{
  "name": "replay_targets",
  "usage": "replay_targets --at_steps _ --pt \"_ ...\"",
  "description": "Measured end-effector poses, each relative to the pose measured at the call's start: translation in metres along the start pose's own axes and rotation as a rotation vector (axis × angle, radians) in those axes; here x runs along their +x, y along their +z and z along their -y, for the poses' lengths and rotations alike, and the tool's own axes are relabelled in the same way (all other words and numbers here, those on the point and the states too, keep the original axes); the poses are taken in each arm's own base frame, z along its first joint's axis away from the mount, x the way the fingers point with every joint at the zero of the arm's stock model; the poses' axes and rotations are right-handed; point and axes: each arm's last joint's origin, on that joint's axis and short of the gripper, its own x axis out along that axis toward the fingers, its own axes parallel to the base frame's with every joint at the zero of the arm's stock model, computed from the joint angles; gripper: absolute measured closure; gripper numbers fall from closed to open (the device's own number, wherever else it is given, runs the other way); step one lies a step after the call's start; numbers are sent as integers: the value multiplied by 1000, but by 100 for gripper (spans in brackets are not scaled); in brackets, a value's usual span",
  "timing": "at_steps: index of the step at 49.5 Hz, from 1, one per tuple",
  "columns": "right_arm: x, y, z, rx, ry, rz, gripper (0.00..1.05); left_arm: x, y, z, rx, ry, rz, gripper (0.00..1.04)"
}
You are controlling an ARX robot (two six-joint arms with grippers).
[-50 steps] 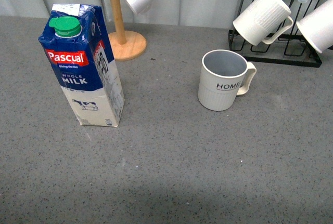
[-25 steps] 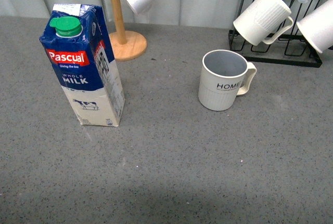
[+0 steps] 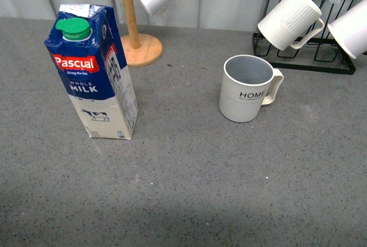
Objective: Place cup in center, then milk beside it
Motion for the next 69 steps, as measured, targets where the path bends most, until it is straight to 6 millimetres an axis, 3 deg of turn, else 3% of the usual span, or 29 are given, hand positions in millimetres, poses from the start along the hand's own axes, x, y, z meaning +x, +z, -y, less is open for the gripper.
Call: replay_targets --at_steps 5,11,33,49,69 --pt "0 0 0 0 0 0 31 10 1 5 -9 -45 -22 6" --pt "0 0 0 2 0 0 7 28 -1 17 -11 -116 -76 6" --pt "0 0 0 1 0 0 9 46 -32 70 86 -265 -216 6" --pt "0 0 0 1 0 0 9 76 -39 76 100 -108 -179 6" --pt "0 0 0 1 0 0 9 106 -46 79 90 -43 -173 6"
